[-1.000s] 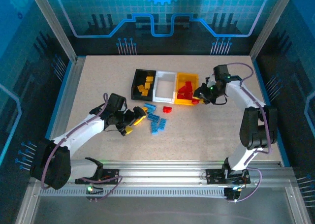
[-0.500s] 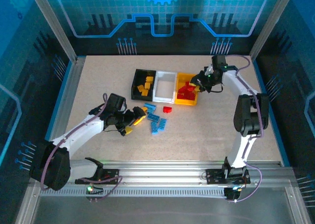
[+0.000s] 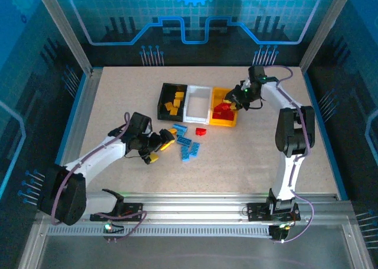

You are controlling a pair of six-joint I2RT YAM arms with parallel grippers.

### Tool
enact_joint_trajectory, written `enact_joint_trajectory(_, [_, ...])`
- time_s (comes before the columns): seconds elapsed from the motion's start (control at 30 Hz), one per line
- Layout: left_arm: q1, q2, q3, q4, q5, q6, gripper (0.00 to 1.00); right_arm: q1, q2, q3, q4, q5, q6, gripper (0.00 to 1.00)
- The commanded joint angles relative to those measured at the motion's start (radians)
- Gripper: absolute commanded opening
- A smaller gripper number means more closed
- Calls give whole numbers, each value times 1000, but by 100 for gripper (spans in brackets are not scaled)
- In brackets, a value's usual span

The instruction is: Sort the legos into containers by color

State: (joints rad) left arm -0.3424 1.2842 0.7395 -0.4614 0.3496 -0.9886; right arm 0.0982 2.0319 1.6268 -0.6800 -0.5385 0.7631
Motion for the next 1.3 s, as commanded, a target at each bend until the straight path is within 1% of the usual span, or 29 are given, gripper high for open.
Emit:
enact_joint_trajectory(0.0, [6,25,38,3,31,22,99,17,31,49,-34,4,-5,23])
enact_joint_trajectory(0.33, [6,80,58,26,45,24,99,17,62,87,-55,4,-13,24])
enact_joint_trajectory(0.4, [6,89,61,29,47,24,99,17,65,90,-55,3,-14,26])
enact_joint_trajectory(0.7, [6,107,74,35,49,29,99,23,64,106,-63,8,-13,50])
enact_joint_trajectory(0.83, [6,109,71,46,54,23,99,27,52,114,-78,13,-21,56])
enact_joint_trajectory(0.97, [6,102,73,46,51,22,99,33,16,101,-91,19,-36,58])
enact_joint_trajectory(1.1, [6,100,74,46,54,18,99,55,-58,38,-105,42,-75,59])
enact_joint_trajectory(1.27, [5,102,71,62,61,7,99,150,-178,-92,-171,130,-185,61])
